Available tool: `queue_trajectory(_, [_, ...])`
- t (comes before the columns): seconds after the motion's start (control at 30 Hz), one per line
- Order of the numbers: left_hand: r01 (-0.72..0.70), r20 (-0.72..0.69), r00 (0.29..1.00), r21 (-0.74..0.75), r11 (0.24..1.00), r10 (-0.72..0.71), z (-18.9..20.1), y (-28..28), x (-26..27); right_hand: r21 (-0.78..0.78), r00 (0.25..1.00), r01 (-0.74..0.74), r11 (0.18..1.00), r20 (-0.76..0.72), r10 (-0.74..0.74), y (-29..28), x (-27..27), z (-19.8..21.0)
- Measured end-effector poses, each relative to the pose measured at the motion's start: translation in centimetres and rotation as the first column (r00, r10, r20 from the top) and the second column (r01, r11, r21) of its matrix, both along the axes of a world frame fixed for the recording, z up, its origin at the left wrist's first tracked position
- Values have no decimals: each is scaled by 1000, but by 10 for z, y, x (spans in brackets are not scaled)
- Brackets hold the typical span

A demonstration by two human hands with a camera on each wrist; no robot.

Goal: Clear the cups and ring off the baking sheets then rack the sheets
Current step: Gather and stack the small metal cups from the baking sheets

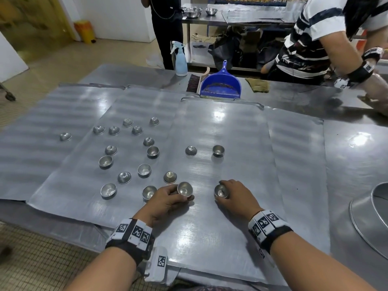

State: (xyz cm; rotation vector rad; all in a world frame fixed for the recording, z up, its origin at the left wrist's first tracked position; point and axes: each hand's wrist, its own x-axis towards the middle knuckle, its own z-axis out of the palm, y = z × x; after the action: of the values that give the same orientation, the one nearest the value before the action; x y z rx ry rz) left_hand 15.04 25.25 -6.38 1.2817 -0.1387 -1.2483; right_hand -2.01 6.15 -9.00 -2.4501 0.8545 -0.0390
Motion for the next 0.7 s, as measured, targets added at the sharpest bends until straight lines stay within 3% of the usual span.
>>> queue_trajectory(0.13, [-15, -78, 997, -22, 1000, 14, -3, 6, 2, 40, 996, 10, 999, 88, -14, 6, 10, 9])
queue_trajectory(0.33, [5, -22, 1000, -83, 997, -7, -2, 12, -1, 155, 942, -89, 984, 335, 32, 41, 42, 35])
queue_trajectory(0.7, [-44, -24, 999, -157, 987, 41, 3, 29, -3, 107, 943, -252, 962, 248, 220, 74, 55, 30])
